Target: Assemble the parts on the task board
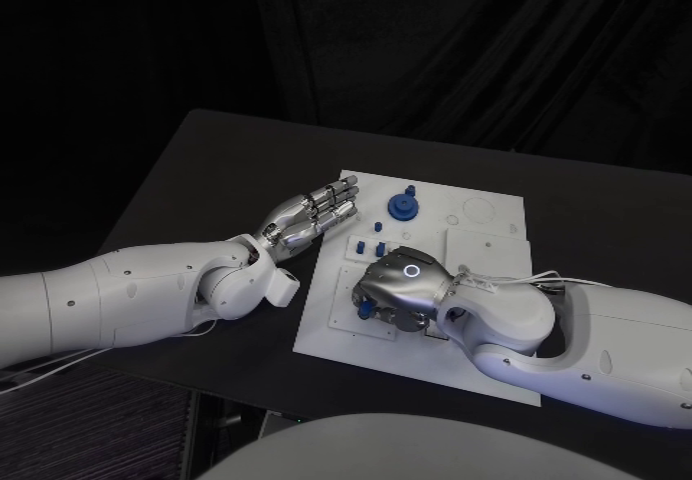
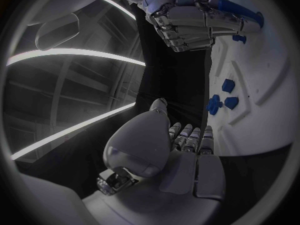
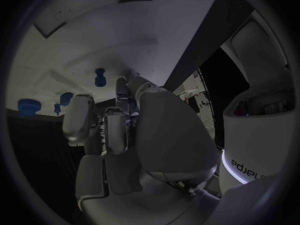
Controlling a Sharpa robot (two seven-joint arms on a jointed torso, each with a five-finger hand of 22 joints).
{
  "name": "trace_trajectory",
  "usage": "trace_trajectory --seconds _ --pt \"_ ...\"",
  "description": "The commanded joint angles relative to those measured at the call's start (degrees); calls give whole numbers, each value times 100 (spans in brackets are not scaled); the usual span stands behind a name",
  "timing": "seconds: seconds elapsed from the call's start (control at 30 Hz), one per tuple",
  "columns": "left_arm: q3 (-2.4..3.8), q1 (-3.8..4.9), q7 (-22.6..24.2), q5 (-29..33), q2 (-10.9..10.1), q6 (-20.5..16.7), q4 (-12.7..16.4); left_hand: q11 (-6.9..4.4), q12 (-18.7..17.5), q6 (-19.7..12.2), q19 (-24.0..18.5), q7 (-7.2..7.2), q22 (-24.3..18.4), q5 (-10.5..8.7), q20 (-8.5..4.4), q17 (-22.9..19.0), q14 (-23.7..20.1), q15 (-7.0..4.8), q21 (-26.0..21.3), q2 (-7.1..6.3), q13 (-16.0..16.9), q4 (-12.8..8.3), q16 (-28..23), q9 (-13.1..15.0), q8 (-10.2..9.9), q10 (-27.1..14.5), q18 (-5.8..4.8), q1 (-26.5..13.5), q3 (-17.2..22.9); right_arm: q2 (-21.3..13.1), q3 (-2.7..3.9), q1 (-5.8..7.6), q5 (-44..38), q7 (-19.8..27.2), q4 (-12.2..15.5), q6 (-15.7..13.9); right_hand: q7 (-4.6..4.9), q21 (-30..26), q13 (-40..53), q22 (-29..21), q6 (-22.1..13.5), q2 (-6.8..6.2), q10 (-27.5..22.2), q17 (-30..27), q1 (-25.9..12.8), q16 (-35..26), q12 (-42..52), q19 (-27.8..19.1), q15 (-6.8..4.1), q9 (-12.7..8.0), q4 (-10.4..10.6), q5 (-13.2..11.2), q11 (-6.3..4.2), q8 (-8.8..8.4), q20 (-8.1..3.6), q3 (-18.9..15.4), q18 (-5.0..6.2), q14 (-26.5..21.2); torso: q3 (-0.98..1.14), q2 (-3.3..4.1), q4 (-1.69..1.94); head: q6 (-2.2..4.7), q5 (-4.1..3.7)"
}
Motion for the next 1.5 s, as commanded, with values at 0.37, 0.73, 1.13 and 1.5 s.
trace_trajectory --seconds 0.37,0.73,1.13,1.5 --pt "6 -19 8 -4 13 99 6 30 -16 18 9 105 9 1 64 -9 -2 33 28 -7 1 -15 -21 10 31 -4 -45 80 56 17 -5 -15 -44 -111 0 251 63 -58 19 910 -220 -23 -91 530 -89 -37 -67 -29 33 -11 38 49 69 -130 -3 25 -47 279 0 -8 -6 1 -8" --pt "6 -29 -14 -4 18 118 -2 35 -16 15 11 119 12 10 77 -9 -2 42 30 -10 1 -27 -21 9 30 -4 -41 104 72 -29 -5 -15 -44 -168 20 410 70 -132 28 893 -334 -55 -213 491 -89 -74 -118 -59 50 -38 25 72 91 -212 18 49 -33 260 6 0 -4 1 -21" --pt "6 -74 -28 -4 5 110 1 38 -18 9 12 120 12 26 84 -9 -2 47 31 -10 1 -34 -21 8 28 -5 -38 119 84 -95 -5 -15 -44 -189 41 399 2 -386 102 836 -946 -178 -641 378 -155 -186 -156 -181 20 -179 27 110 144 -570 0 59 13 182 12 4 -12 1 -30" --pt "6 -135 -31 -4 -25 98 22 38 -18 9 12 120 12 26 84 -9 -2 47 31 -10 1 -34 -21 8 28 -5 -38 119 84 -117 -5 -15 -44 -152 72 287 -23 -539 202 804 -1258 -243 -991 313 -222 -249 -86 -253 53 -285 73 43 217 -655 26 -12 34 131 13 -2 -9 1 -37"
